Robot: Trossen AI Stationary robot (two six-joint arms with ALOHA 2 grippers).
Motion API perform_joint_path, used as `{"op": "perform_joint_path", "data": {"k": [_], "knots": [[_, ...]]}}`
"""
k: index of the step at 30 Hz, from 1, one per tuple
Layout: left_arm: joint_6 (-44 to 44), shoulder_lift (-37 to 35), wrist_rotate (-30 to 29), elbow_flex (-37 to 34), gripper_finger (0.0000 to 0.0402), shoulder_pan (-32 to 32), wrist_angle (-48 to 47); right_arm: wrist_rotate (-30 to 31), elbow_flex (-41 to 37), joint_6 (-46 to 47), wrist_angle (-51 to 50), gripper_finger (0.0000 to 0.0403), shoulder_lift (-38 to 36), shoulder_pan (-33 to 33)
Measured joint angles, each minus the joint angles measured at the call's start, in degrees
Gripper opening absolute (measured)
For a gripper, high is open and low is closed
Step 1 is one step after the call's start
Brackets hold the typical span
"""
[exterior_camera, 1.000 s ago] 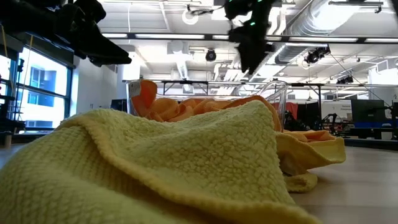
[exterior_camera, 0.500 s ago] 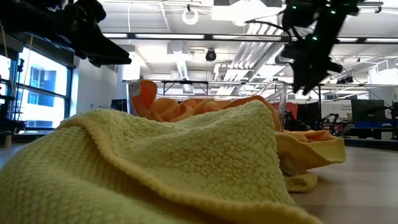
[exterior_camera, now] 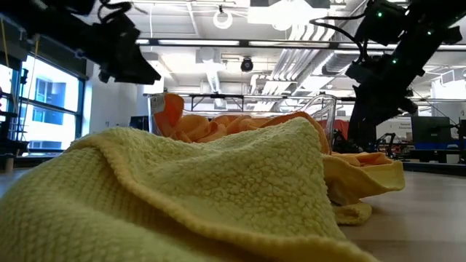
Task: Sort microfiber towel by color & place in baskets
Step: Put the yellow microfiber towel into the top transparent bin
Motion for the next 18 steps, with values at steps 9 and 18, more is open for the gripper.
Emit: {"op": "perform_joint_path", "data": {"k": [9,18], "knots": [[-11.8,17.9,2.8,16.5,0.0158,16.8,-22.1,2.1,-4.1,-0.1,4.0,0.0173,0.1,3.2],[-22.3,35.7,15.6,24.2,0.0158,26.7,-28.6,9.7,-4.1,0.0,4.1,0.0173,0.1,6.3]]}}
